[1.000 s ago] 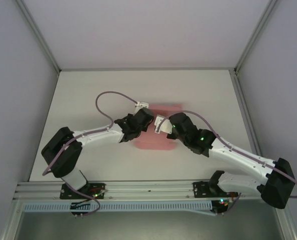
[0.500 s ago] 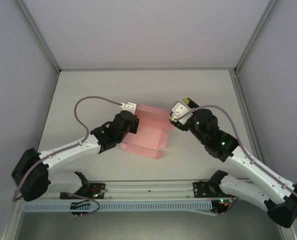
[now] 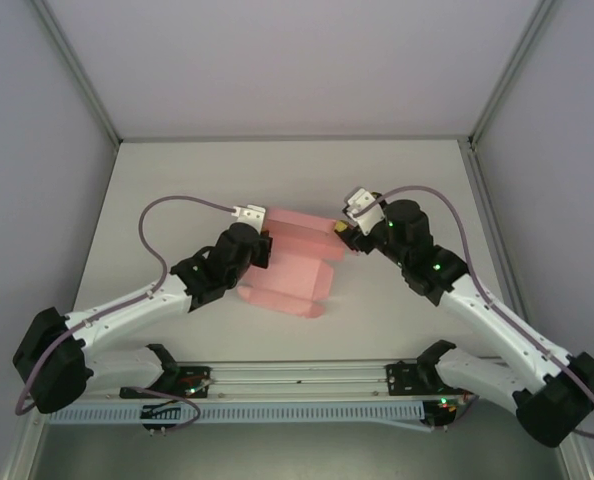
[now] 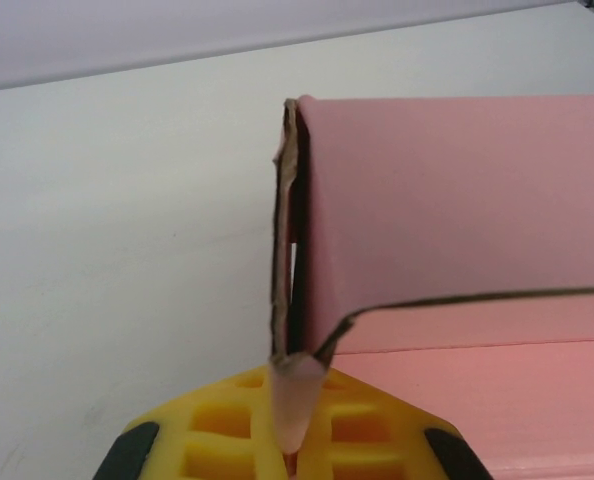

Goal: Assemble paper box

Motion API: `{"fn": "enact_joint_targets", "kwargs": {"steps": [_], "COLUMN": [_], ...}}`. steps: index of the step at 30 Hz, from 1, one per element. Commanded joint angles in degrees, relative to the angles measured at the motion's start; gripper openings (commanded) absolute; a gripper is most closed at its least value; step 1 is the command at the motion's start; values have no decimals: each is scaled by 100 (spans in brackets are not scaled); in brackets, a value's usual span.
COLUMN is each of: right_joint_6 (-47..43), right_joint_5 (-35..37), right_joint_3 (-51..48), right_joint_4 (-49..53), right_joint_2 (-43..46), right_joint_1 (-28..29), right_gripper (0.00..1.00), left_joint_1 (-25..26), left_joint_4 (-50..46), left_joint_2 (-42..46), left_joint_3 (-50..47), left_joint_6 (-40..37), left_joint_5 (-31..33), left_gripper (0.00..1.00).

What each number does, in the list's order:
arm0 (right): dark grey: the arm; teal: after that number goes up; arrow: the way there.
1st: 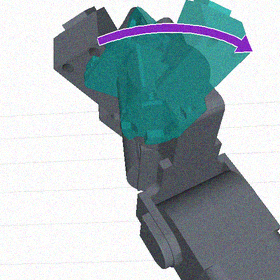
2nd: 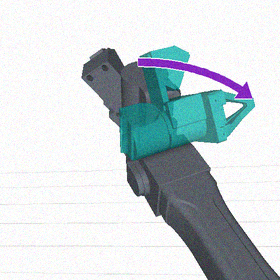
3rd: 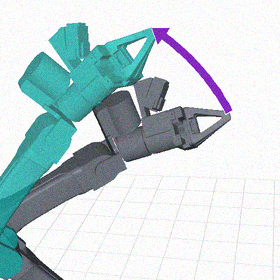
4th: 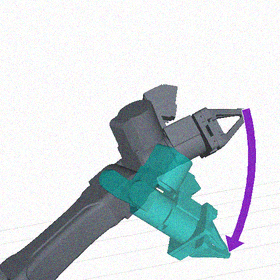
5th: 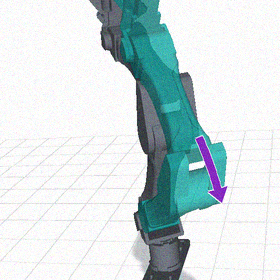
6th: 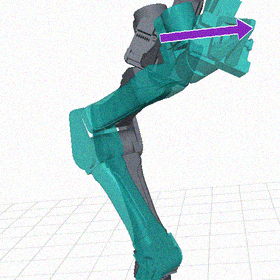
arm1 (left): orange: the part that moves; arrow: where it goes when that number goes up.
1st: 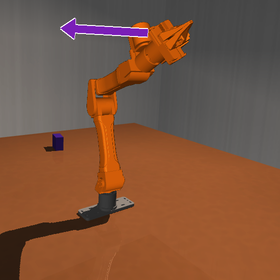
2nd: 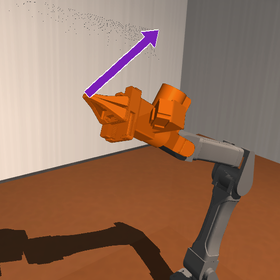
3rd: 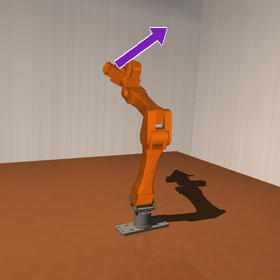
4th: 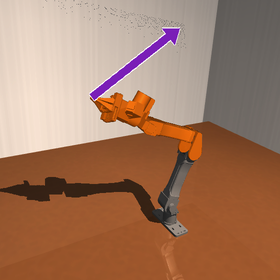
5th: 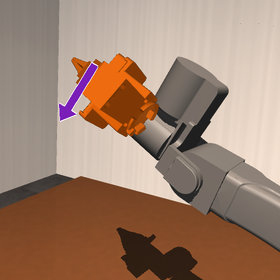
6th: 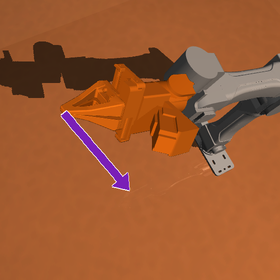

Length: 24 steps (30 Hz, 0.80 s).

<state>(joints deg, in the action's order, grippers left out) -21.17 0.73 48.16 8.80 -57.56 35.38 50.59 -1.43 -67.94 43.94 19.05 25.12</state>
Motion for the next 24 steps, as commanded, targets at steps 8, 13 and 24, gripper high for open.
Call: {"fn": "enact_joint_targets", "kwargs": {"steps": [8,13,24], "right_joint_6": [1712,2924,5253], "right_joint_5": [-697,-167,1535], "right_joint_3": [-879,-1409,-2067], "right_joint_4": [-3090,-4303,-218], "right_joint_2": [-573,-550,1712], "right_joint_1": [4,17,86], "right_gripper": [77,100,100], "left_joint_1": [-78,-131,-1345], "left_joint_4": [371,607,1065], "left_joint_2": [-103,-175,-230], "left_joint_3": [18,-78,-141], "left_joint_6": [96,306,696], "left_joint_5": [-289,-389,-1425], "left_gripper": [0,0,0]}}
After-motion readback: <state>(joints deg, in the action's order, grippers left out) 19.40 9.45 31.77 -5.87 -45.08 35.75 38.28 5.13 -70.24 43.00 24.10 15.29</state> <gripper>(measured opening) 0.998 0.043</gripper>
